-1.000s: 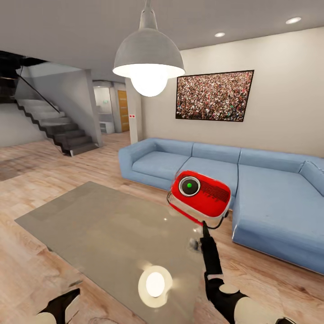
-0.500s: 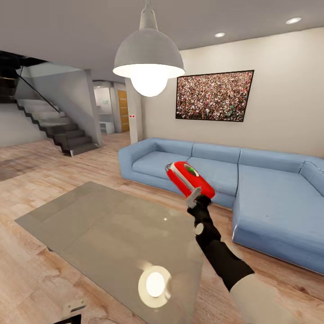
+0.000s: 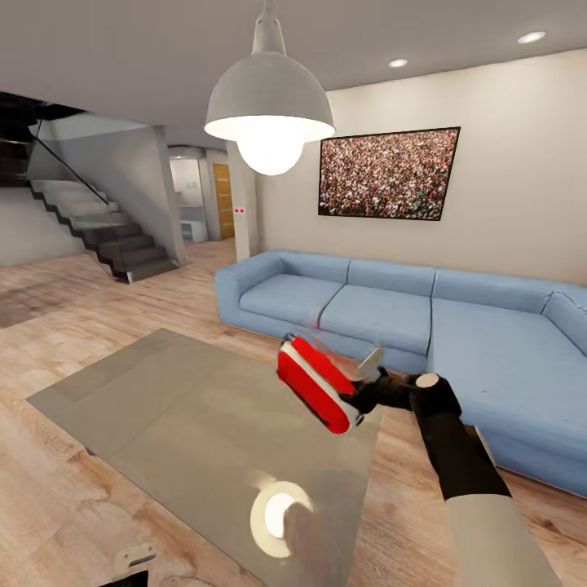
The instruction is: Turn on the radio receiver that's on the table in the living room.
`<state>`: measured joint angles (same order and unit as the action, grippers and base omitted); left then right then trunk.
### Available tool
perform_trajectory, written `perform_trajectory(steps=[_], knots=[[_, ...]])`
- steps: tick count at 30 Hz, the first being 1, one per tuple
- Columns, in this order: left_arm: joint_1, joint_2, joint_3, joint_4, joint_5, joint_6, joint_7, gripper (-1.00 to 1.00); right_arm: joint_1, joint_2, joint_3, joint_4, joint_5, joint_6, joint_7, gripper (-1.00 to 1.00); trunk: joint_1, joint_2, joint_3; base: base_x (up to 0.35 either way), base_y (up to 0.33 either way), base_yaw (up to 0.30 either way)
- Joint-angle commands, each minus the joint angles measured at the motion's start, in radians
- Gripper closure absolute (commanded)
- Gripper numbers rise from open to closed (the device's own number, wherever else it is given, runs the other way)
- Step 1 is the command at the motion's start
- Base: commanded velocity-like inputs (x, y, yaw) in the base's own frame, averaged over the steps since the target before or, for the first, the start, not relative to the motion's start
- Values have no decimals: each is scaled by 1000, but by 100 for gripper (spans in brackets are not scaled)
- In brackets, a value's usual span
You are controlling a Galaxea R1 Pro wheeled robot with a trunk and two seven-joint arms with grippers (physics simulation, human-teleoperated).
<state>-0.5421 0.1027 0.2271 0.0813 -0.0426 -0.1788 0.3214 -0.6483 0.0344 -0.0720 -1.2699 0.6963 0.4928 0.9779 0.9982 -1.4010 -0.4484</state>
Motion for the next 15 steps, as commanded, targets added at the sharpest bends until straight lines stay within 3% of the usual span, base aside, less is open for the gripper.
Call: perform_trajectory(steps=[1, 5, 9, 15], knots=[[2, 1, 0, 0, 0, -7, -3, 100, -1, 0, -48, -2, -4, -8, 117, 100, 0, 0, 0, 0, 0, 0], [4, 2, 0, 0, 0, -12, -5, 100, -1, -1, -108, 0, -5, -8, 235, 100, 0, 0, 0, 0, 0, 0], [7, -1, 0, 0, 0, -13, -5, 100, 1, -1, -137, 14, -7, -7, 254, 100, 0, 0, 0, 0, 0, 0], [9, -1, 0, 0, 0, -26, -5, 100, 1, 1, -141, 50, -8, 0, 246, 100, 0, 0, 0, 0, 0, 0]])
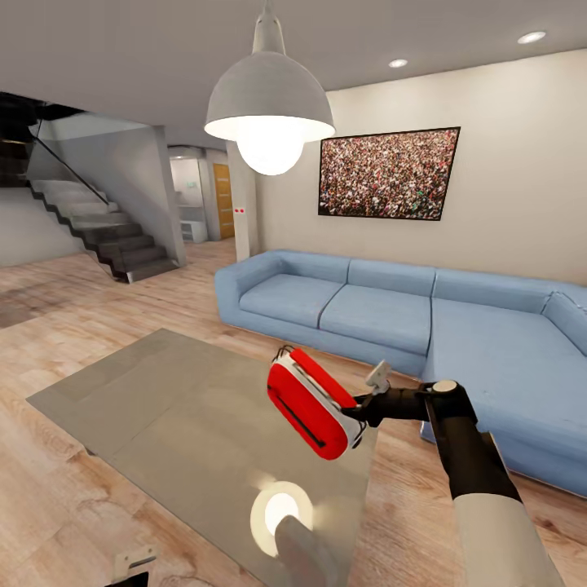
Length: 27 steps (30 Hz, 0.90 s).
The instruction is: Turn on the radio receiver that's on the table in the living room.
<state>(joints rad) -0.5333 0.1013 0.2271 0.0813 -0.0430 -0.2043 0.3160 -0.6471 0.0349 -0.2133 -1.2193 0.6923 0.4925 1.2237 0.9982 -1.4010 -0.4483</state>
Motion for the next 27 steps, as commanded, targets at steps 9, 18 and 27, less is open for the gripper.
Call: perform_trajectory(steps=[9, 18, 27], knots=[[3, -1, 0, 0, 1, -14, 0, 100, 0, 5, 2, 16, -2, 6, -1, 100, 0, 0, 0, 0, 0, 0], [7, -10, 1, 0, 7, -39, 0, 100, 0, 6, 3, 32, 4, 129, -7, 100, 0, 0, 0, 0, 0, 0], [9, -25, 1, 0, 6, -40, 0, 100, 0, 62, 168, 49, 74, 414, -225, 100, 0, 0, 0, 0, 0, 0]])
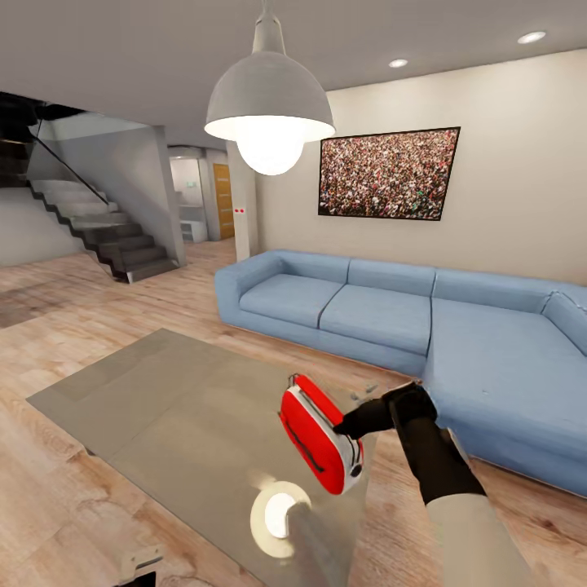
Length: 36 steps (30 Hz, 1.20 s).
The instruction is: Turn on the radio receiver that's on the table in the living room.
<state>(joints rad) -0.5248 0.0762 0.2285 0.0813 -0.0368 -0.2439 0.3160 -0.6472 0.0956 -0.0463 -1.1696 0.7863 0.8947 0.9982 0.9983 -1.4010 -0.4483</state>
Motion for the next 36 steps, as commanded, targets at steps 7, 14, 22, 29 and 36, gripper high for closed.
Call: perform_trajectory(steps=[7, 14, 22, 29, 36], knots=[[0, -2, 0, 0, 0, 0, -1, 100, 0, 79, 115, 19, -22, 105, -92, 100, 0, 0, 0, 0, 0, 0], [0, -33, 0, 0, -1, 1, -2, 100, -7, 79, 135, 55, -89, 109, -103, 100, 0, 0, 0, 0, 0, 0], [0, -34, 0, 0, -2, 0, -3, 100, -11, 79, 132, 91, -95, 103, -93, 100, 0, 0, 0, 0, 0, 0], [0, -32, 0, 0, -2, 0, -2, 100, -11, 78, 131, 91, -105, 101, -92, 100, 0, 0, 0, 0, 0, 0], [0, -27, 0, -1, -4, 1, -3, 100, -11, 72, 129, 92, -129, 22, -93, 100, 0, 0, 0, 0, 0, 0]])
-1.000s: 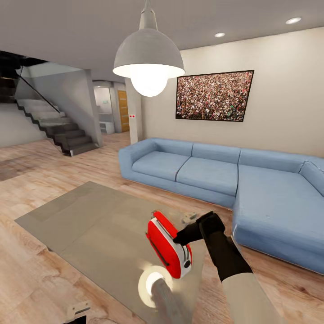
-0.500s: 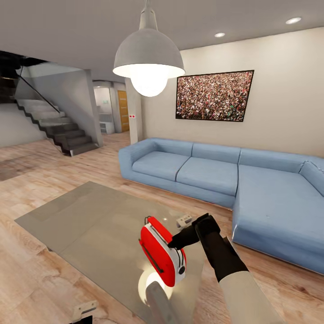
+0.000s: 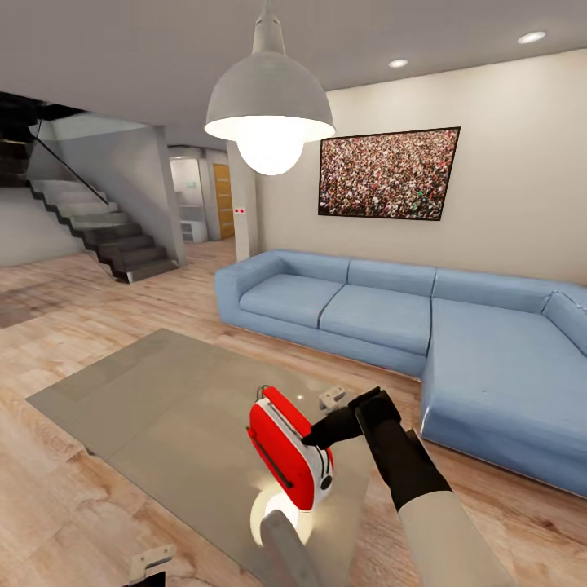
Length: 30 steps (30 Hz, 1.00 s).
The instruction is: Turn on the radio receiver that's on the table in the living room.
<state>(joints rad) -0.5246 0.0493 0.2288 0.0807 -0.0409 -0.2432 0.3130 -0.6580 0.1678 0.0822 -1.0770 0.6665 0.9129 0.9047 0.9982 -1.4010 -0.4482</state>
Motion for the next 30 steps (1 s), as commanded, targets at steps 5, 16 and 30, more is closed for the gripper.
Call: perform_trajectory(steps=[5, 16, 30], knots=[[0, -3, 2, -1, 10, 0, -4, 100, 0, -1, 0, 0, -10, -6, 0, 100, 0, 0, 0, 0, 0, 0], [0, -2, 3, -2, 12, -1, -95, 100, 0, 0, 1, 33, -10, -1, 0, 100, 15, -28, -12, 0, 0, 0], [0, 1, 3, -2, 10, -3, -94, 100, 1, -1, 1, 62, -11, -17, 0, 100, 69, -126, -56, 0, 0, 0]])
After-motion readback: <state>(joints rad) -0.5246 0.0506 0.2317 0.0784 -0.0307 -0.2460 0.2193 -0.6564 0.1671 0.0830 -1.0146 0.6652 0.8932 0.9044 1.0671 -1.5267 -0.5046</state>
